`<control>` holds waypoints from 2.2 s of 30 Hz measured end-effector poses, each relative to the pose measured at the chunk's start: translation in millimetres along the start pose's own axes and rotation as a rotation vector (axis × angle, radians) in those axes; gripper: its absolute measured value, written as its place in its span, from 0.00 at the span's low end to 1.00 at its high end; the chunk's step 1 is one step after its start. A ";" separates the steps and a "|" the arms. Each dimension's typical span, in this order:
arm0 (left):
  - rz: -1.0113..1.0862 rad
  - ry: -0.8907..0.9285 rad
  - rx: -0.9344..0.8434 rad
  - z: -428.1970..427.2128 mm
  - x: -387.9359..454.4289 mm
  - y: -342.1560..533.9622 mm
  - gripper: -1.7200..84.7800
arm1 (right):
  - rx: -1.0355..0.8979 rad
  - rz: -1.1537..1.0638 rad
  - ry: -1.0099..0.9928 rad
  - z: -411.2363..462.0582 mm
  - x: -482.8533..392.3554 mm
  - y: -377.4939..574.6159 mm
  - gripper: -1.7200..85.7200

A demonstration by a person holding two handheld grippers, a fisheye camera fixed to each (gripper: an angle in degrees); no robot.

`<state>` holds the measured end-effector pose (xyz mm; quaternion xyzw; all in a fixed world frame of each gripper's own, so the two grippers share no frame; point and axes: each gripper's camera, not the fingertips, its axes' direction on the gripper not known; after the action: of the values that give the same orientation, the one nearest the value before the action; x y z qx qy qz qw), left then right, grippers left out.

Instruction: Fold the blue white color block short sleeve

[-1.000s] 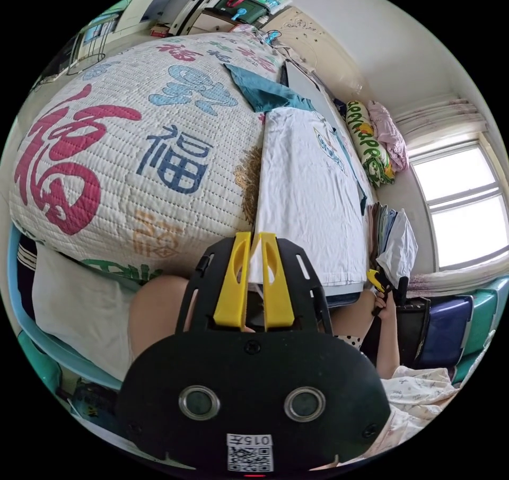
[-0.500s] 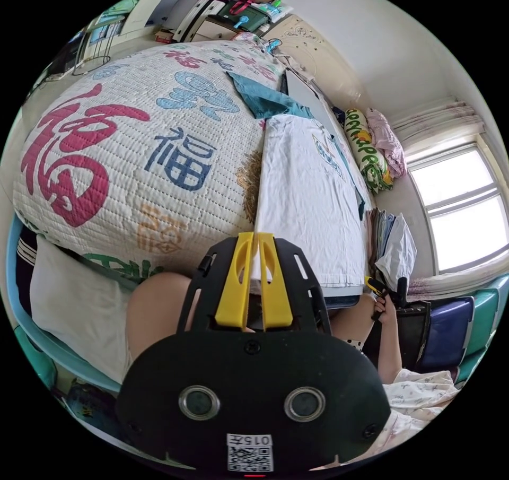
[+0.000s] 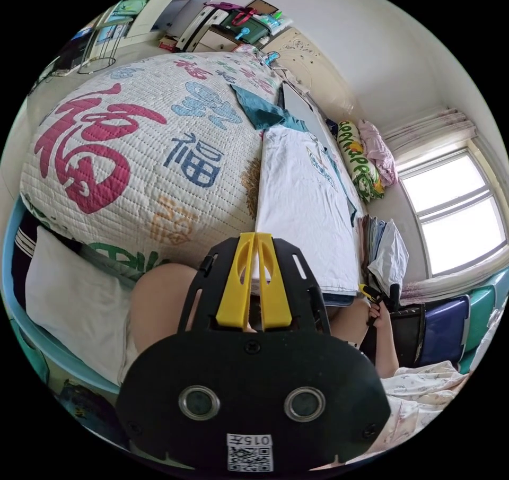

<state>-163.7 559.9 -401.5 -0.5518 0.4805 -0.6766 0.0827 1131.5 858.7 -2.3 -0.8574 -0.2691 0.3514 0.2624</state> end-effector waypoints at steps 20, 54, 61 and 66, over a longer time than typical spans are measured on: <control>0.070 -0.262 -0.149 34.7 52.9 -10.4 0.01 | -0.089 -0.078 0.265 44.8 -58.6 5.8 0.02; 0.089 -0.269 -0.083 6.6 85.0 15.3 0.01 | -0.057 -0.074 0.265 58.6 -97.1 28.8 0.02; 0.147 -0.401 -0.155 24.1 110.3 11.1 0.01 | -0.104 -0.126 0.388 76.5 -118.0 22.7 0.02; 0.205 -0.509 -0.143 28.8 130.2 18.8 0.01 | -0.113 -0.214 0.575 94.5 -146.0 26.0 0.02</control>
<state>-196.9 450.4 -330.6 -0.6569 0.5440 -0.4687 0.2298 979.6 770.4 -9.6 -0.9018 -0.2916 0.0494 0.3150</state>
